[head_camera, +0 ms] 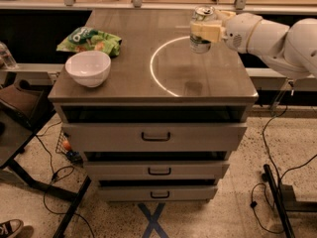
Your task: Move 7up can near white bowl
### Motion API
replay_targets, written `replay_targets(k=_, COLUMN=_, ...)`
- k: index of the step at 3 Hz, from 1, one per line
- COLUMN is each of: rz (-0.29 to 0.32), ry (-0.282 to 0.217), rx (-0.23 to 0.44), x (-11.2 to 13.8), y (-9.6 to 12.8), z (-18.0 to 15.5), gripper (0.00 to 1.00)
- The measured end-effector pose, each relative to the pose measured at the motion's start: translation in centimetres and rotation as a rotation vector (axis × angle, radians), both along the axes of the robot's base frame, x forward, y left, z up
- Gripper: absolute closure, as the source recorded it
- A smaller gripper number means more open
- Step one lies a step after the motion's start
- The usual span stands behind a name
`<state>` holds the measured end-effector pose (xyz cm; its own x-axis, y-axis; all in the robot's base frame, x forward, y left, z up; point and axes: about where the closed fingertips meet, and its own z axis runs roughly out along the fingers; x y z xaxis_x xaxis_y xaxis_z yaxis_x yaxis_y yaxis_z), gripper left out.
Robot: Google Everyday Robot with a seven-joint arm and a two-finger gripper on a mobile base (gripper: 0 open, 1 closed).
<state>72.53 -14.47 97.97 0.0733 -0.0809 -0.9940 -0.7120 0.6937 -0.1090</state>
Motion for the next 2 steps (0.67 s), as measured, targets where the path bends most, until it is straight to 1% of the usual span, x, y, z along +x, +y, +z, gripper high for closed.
replay_targets(k=1, rz=0.113, ry=0.005, rx=-0.022, x=-3.5, y=2.7, z=-1.0, gripper=1.00)
replay_targets(k=2, rz=0.248, ry=0.013, rx=-0.020, x=-6.1, y=6.1, z=-1.9, gripper=1.00)
